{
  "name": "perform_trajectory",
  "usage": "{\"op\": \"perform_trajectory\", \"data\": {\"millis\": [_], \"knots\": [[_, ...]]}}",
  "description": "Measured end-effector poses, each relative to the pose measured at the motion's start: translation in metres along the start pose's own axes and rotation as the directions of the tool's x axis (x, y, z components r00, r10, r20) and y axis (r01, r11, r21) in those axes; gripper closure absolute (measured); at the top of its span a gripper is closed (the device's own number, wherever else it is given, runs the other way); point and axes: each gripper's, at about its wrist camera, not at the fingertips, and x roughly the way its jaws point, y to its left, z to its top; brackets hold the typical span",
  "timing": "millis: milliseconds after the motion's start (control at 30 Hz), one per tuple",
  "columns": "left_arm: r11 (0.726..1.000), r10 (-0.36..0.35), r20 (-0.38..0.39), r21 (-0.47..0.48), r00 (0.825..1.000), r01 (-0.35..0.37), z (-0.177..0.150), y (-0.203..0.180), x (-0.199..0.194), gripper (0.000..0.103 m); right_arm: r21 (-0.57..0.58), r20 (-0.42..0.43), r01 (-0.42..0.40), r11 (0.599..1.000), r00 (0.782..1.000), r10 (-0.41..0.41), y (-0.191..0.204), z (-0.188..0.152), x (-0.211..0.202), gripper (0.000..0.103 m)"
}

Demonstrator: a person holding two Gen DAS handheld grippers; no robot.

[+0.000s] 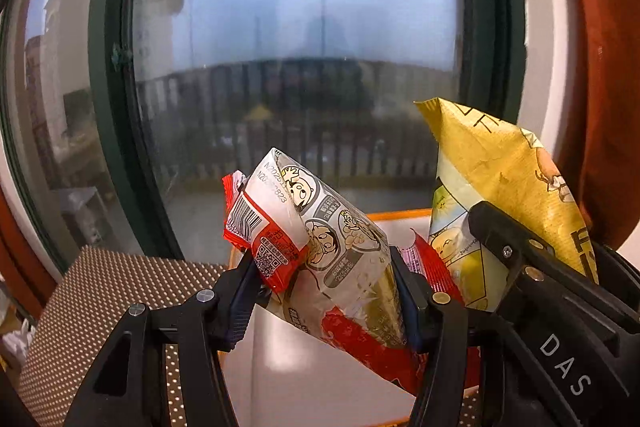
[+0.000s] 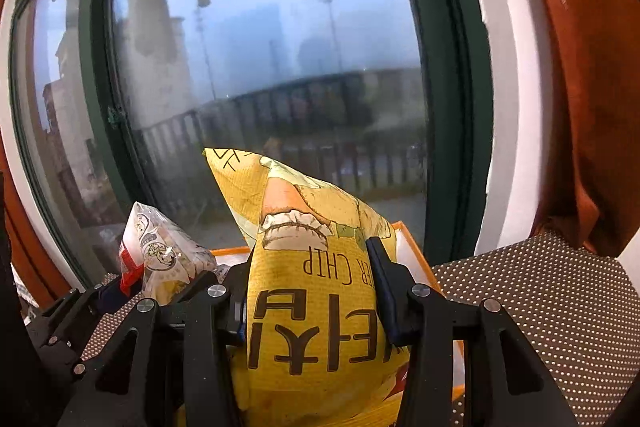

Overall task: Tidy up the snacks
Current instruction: 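Lift both held packets and carry them over the orange box, then lower both packets into the orange box and open both grippers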

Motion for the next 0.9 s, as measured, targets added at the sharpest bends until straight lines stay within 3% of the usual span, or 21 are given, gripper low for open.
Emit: {"op": "perform_trajectory", "data": {"millis": [200,433,567,767,800,867,900], "knots": [[1.000,0.004,-0.167,-0.010,0.986,-0.006,-0.008,0.007,0.061,0.043,-0.019,-0.085,0.058,0.998,0.995,-0.060,-0.001,-0.011,0.051,0.053],[1.000,0.028,-0.259,0.013,0.965,-0.026,-0.023,0.009,0.093,0.043,-0.058,-0.196,0.073,0.996,0.977,-0.083,0.000,-0.027,0.092,0.053],[0.998,0.048,-0.271,0.055,0.962,-0.034,-0.020,0.002,0.096,0.043,-0.013,-0.268,0.064,0.998,0.961,-0.065,-0.007,-0.032,0.104,0.052],[0.997,0.003,-0.381,0.074,0.924,0.028,-0.020,-0.004,0.113,0.041,0.038,-0.382,0.066,0.997,0.923,-0.047,-0.013,-0.040,0.121,0.050],[0.997,-0.005,-0.386,0.073,0.923,0.036,-0.019,-0.005,0.113,0.038,0.037,-0.394,0.059,0.998,0.918,-0.040,-0.014,-0.040,0.124,0.047],[0.995,-0.013,-0.379,0.084,0.925,0.048,-0.017,-0.012,0.110,0.029,0.022,-0.380,0.034,0.999,0.925,-0.023,-0.011,-0.038,0.124,0.032],[0.994,-0.008,-0.375,0.100,0.927,0.049,-0.016,-0.015,0.109,0.024,0.011,-0.370,0.030,0.999,0.929,-0.024,-0.010,-0.038,0.123,0.017]]}}
